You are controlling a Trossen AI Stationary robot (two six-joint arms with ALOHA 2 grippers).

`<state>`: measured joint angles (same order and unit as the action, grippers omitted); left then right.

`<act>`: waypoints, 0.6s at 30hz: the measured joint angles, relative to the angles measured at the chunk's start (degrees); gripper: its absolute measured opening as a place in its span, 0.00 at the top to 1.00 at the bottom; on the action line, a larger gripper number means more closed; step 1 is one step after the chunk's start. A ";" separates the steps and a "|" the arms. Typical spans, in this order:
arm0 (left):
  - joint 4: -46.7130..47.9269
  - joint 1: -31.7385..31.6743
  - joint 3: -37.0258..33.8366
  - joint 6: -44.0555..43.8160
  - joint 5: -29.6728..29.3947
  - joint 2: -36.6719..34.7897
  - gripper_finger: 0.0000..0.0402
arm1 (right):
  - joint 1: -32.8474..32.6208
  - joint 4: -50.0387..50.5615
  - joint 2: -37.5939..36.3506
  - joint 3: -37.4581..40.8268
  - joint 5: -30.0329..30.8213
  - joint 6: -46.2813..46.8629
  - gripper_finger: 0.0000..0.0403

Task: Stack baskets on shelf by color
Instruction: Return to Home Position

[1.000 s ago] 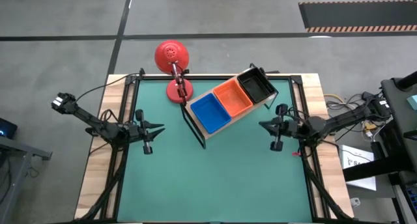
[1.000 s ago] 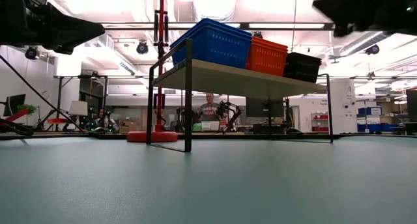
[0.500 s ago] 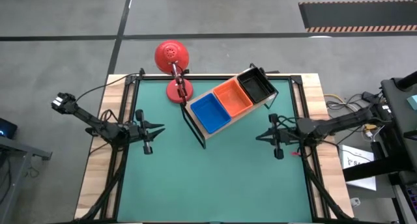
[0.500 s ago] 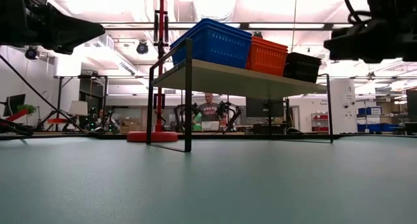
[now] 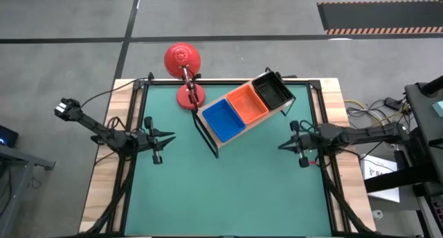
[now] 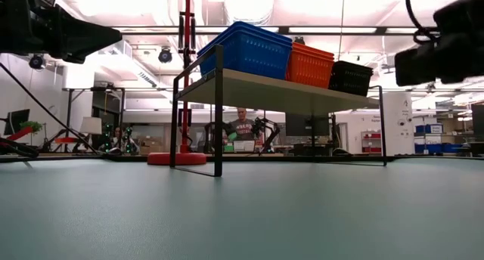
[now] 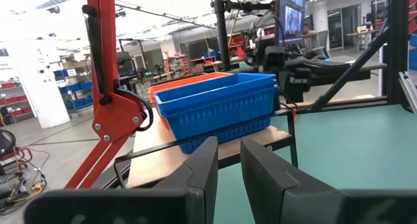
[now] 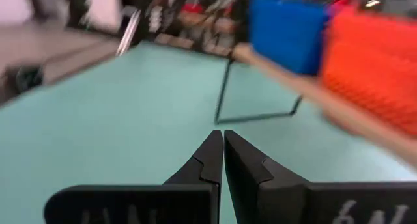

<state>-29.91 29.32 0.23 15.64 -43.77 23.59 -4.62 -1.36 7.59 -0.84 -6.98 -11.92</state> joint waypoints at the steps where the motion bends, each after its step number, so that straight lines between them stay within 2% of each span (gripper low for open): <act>1: 0.00 0.00 0.02 0.00 0.00 0.00 0.87 | 0.07 0.16 -1.31 0.00 0.93 1.38 0.98; 6: -0.01 0.00 0.02 0.00 0.00 -0.01 0.87 | 0.07 -0.06 -7.53 -0.11 2.39 4.90 0.98; 18: 0.42 0.00 0.02 0.00 0.00 0.02 0.87 | 0.03 -1.79 -6.26 -0.55 2.49 4.00 0.98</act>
<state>-29.50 29.32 0.24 15.64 -43.77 23.61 -4.59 -3.15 1.33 -1.39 -4.49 -7.92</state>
